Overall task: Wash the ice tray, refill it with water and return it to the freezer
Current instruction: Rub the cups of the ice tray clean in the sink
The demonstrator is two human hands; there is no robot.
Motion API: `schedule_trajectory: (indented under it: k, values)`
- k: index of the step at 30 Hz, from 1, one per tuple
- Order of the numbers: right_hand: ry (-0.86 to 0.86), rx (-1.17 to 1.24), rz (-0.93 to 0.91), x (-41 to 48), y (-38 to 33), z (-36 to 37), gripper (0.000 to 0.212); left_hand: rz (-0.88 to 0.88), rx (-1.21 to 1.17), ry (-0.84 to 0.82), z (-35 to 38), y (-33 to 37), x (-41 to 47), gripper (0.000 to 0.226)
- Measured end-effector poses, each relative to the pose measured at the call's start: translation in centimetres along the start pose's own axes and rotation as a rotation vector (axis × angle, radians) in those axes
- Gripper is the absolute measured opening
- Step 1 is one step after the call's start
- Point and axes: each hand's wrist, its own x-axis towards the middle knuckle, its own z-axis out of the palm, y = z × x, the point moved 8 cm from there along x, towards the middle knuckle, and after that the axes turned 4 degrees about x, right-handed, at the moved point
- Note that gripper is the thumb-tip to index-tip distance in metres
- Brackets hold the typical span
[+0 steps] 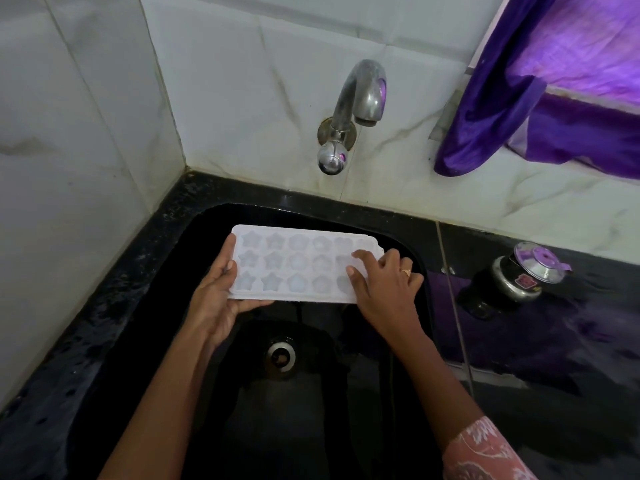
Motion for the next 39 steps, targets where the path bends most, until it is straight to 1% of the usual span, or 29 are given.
schedule_trajectory:
  k: [3, 10, 14, 18, 29, 39]
  values:
    - [0.015, -0.017, 0.021, -0.6, 1.2, -0.4, 0.038, 0.0, 0.005, -0.008, 0.1, 0.2, -0.1, 0.038]
    - [-0.059, -0.047, 0.021, -0.3, 1.7, -0.2, 0.043, -0.001, 0.015, -0.013, 0.6, 0.0, -0.5, 0.041]
    - [-0.083, -0.016, 0.024, -0.1, 1.7, 0.2, 0.042, -0.001, 0.022, 0.003, 0.4, -0.1, -0.5, 0.041]
    - [-0.08, 0.003, 0.014, -0.1, 1.8, 0.2, 0.04, 0.006, 0.025, 0.013, 0.1, -0.1, -0.5, 0.042]
    - [-0.055, -0.074, 0.01, -0.1, 2.2, 0.6, 0.04, 0.007, 0.04, 0.022, -0.4, 0.2, -0.3, 0.04]
    - [-0.082, -0.033, 0.007, -0.1, 1.9, 0.7, 0.04, 0.008, 0.021, 0.032, -0.2, 0.2, -0.4, 0.041]
